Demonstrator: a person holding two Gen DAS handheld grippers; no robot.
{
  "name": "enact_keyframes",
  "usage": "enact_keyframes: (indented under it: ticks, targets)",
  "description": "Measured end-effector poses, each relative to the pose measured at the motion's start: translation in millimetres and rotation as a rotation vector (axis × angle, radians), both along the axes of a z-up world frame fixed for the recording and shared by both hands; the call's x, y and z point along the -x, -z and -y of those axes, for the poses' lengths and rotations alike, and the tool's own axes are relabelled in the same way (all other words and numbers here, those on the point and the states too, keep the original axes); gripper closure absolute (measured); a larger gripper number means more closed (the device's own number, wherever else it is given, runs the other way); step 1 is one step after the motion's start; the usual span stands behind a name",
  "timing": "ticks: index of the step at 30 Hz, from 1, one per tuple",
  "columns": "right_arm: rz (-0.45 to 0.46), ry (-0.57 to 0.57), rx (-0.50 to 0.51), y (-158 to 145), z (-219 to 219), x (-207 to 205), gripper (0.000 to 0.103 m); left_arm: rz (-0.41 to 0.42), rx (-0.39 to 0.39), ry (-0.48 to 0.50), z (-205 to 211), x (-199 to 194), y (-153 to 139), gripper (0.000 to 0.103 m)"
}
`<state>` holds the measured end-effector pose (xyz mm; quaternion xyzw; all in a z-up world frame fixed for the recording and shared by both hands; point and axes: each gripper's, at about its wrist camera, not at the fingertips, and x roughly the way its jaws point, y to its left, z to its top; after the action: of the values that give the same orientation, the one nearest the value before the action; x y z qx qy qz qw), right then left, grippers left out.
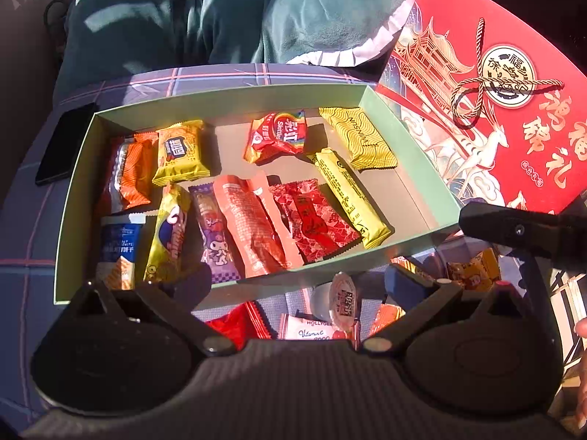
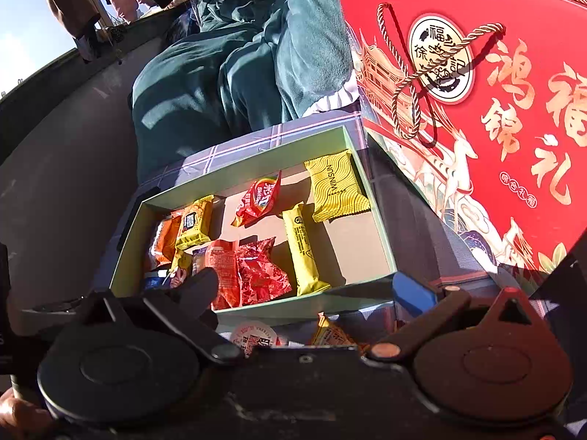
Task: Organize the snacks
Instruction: 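Withdraw both grippers from the box toward the snack pile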
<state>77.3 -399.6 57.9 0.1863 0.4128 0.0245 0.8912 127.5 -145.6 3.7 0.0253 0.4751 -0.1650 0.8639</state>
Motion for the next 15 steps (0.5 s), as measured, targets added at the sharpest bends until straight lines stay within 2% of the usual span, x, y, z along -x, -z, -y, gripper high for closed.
enact_keyframes:
  ticks: [8,15]
  targets:
    - [-0.043,0.02,-0.039,21.2,8.9,24.8,0.0,-0.078,-0.054,0.021,-7.8,23.4,34.5,0.0]
    - [-0.068,0.008,-0.068,39.6,3.1,20.2,0.0,-0.106,-0.077,0.018,-9.5,23.9,48.4,0.0]
